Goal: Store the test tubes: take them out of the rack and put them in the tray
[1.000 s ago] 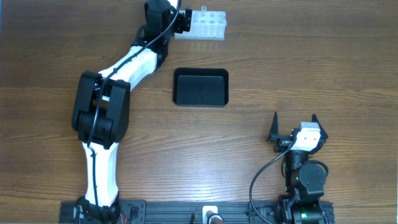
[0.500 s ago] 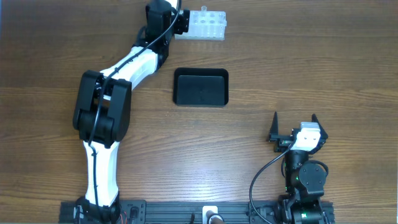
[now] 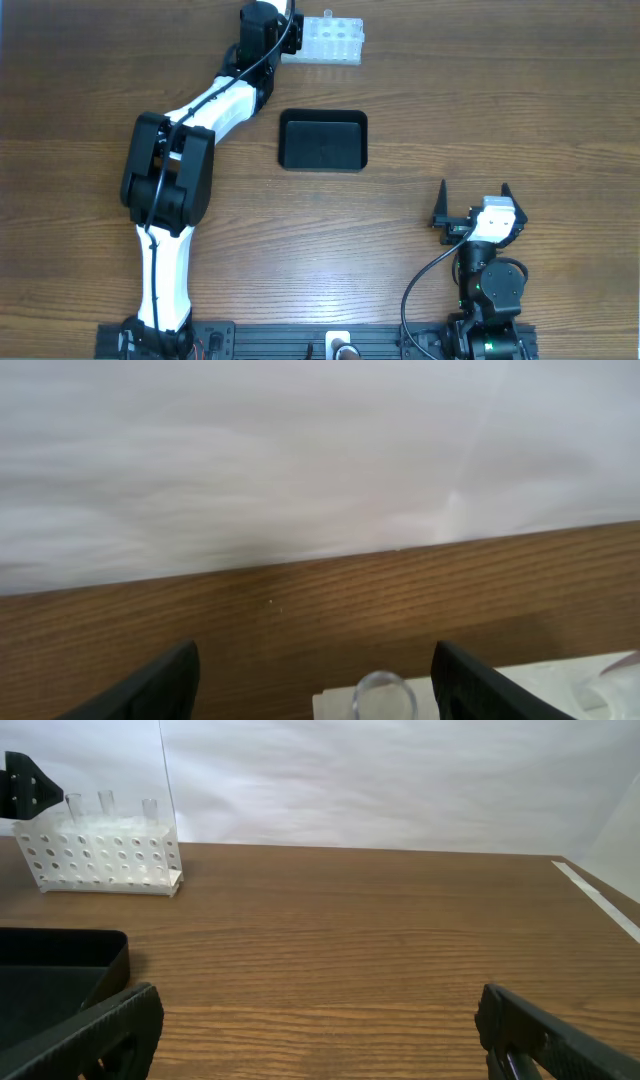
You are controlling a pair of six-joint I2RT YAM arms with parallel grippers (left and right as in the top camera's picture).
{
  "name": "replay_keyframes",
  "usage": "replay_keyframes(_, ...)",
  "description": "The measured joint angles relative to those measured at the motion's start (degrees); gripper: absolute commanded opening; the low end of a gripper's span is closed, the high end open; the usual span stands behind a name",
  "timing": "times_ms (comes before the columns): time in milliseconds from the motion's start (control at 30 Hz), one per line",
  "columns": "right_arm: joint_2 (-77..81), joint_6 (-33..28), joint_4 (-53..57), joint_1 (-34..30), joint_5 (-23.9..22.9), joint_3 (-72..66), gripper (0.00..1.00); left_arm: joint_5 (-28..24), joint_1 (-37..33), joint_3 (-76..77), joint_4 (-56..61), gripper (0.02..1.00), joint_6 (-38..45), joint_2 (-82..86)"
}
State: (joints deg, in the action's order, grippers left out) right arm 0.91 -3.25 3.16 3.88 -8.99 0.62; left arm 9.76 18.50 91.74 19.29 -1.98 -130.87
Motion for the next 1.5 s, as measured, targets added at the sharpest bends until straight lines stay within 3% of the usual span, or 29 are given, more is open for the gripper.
replay_keyframes(433,0.0,0.0,0.0,0.0,0.0,0.0,0.993,0.0,0.4,0.1,2.6,0.599,-0.4,-2.6)
replay_keyframes(1000,0.0,0.0,0.0,0.0,0.0,0.0,0.993,0.1,0.4,0.1,3.7,0.242,-0.9,-2.6)
replay_keyframes(1333,0.0,0.0,0.0,0.0,0.0,0.0,0.991,0.2,0.6,0.1,4.2,0.226,-1.0,-2.6)
replay_keyframes(1500,0.0,0.0,0.0,0.0,0.0,0.0,0.993,0.2,0.7,0.1,4.2,0.174,-1.1,-2.5)
